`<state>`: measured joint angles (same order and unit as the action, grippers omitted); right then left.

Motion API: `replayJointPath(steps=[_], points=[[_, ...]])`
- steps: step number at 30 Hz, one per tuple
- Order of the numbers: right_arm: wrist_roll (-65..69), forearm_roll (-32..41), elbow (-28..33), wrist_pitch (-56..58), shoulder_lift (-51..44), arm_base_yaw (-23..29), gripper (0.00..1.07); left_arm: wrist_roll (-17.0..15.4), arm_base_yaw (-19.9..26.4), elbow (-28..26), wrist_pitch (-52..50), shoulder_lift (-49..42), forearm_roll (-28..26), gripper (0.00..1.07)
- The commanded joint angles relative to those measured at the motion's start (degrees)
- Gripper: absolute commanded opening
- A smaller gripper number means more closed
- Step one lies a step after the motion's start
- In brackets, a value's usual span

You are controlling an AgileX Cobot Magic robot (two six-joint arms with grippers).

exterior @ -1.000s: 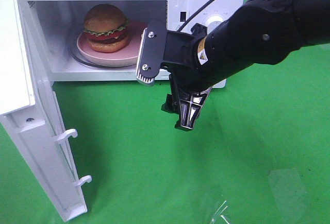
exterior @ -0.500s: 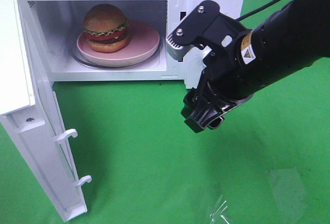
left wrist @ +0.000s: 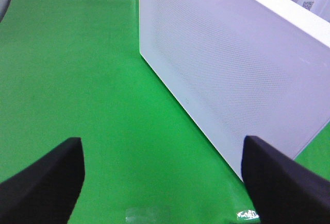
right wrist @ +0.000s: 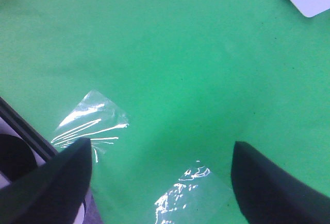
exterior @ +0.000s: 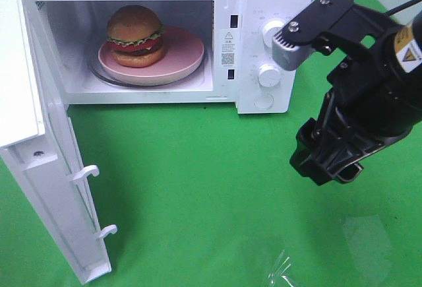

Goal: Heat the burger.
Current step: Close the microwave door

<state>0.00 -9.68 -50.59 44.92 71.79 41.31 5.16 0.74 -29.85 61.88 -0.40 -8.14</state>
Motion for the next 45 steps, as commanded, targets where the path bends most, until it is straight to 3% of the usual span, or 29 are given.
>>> replayJointPath(steps=[1,8,13,16,17,18,20,21,22,29,34,45], points=[[0.63,0.23,0.17,0.92,-2.12,0.06,0.71,-0.34,0.00,0.11,-0.57,-0.23,-0.06,0.76],[1.66,0.40,0.17,2.23,-7.62,0.00,0.71,-0.34,0.00,0.11,-0.57,-0.23,-0.06,0.76],[2.35,0.34,4.35,1.78,-12.03,-3.09,0.71,-0.34,0.00,0.11,-0.57,-0.23,-0.06,0.76],[2.35,0.40,8.31,2.01,-15.24,-7.73,0.71,-0.34,0.00,0.11,-0.57,-0.23,-0.06,0.76],[2.35,0.40,10.54,2.01,-18.16,-12.15,0.71,-0.34,0.00,0.11,-0.57,-0.23,-0.06,0.76],[2.35,0.40,10.54,2.01,-18.16,-12.15,0.71,-0.34,0.00,0.11,-0.57,-0.23,-0.06,0.76],[3.44,1.83,13.18,1.26,-22.86,-18.33,0.71,-0.34,0.00,0.11,-0.57,-0.23,-0.06,0.76],[3.44,1.83,13.18,1.26,-22.86,-18.33,0.71,-0.34,0.00,0.11,-0.57,-0.23,-0.06,0.76],[4.35,2.41,14.21,0.97,-26.53,-22.80,0.71,-0.34,0.00,0.11,-0.57,-0.23,-0.06,0.76],[4.47,3.15,18.22,0.57,-39.13,-32.77,0.71,-0.34,0.00,0.11,-0.57,-0.23,-0.06,0.76],[4.47,3.50,21.08,3.04,-48.19,-35.75,0.71,-0.34,0.00,0.11,-0.57,-0.23,-0.06,0.76],[4.47,4.76,21.03,7.10,-62.11,-38.10,0.71,-0.34,0.00,0.11,-0.57,-0.23,-0.06,0.76]])
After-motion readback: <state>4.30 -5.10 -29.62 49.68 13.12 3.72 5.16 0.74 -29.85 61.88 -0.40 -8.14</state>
